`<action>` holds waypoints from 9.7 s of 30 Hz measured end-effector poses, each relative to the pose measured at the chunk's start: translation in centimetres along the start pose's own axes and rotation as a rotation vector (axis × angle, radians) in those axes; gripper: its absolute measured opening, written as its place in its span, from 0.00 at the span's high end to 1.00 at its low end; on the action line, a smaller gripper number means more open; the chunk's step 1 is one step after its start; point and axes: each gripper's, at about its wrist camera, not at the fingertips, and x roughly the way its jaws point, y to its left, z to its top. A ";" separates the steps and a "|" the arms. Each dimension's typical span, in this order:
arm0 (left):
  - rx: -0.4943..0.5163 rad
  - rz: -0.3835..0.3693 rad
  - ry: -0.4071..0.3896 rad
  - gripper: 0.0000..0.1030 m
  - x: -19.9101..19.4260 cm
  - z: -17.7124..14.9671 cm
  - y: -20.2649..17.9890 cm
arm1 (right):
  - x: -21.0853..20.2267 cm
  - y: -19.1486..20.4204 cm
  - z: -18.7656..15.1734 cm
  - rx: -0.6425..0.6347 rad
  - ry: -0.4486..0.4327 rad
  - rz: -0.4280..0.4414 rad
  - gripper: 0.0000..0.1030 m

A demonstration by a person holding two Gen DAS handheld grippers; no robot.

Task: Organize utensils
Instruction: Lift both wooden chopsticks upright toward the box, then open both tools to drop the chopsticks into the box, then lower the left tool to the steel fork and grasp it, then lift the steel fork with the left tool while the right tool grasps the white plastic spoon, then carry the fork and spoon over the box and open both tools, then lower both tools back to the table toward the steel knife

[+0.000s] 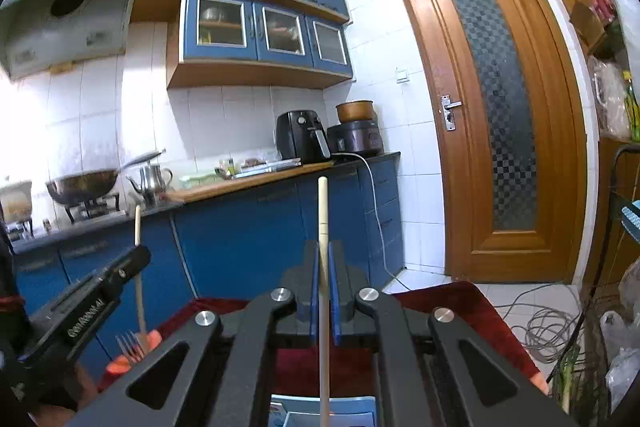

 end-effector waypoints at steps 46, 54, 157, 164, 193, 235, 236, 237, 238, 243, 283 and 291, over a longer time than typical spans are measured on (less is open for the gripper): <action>0.084 -0.062 0.520 0.64 -11.3 -4.7 0.1 | -13.9 -1.0 -5.0 0.003 0.361 0.072 0.70; 0.097 -0.080 0.645 0.64 -12.0 -7.9 -0.7 | -15.5 -2.2 -8.3 0.026 0.449 0.070 0.62; 0.059 -0.079 0.197 0.99 -12.2 1.4 0.7 | -14.0 -2.3 -11.4 0.074 0.507 0.215 0.83; 0.101 -0.013 0.075 0.99 -9.9 3.6 -0.5 | -15.3 -3.8 -10.4 0.127 0.388 0.191 0.93; 0.088 -0.002 0.136 0.99 -3.6 -3.6 0.3 | -6.3 -2.1 -1.0 0.009 0.086 0.086 0.93; 0.089 -0.064 0.326 0.65 -8.0 -4.0 -1.0 | -10.1 -2.3 -2.4 0.075 0.168 0.136 0.77; 0.091 -0.063 0.333 0.65 -8.3 -4.0 -1.0 | -10.4 -2.4 -2.5 0.084 0.174 0.138 0.77; 0.095 -0.062 0.343 0.65 -8.7 -3.9 -1.1 | -10.9 -2.5 -2.5 0.096 0.183 0.140 0.77; 0.099 -0.063 0.353 0.65 -8.9 -3.9 -1.1 | -11.3 -2.6 -2.6 0.106 0.190 0.140 0.77; 0.100 -0.061 0.404 0.65 -10.7 -4.0 -1.2 | -13.2 -2.8 -3.1 0.121 0.218 0.125 0.77; 0.067 -0.119 0.896 0.63 -9.8 -14.6 -5.3 | -18.0 -6.9 -10.8 0.243 0.476 0.108 0.54; 0.091 -0.143 0.927 0.63 -8.0 -15.1 -5.8 | -17.9 -7.7 -11.2 0.255 0.483 0.101 0.53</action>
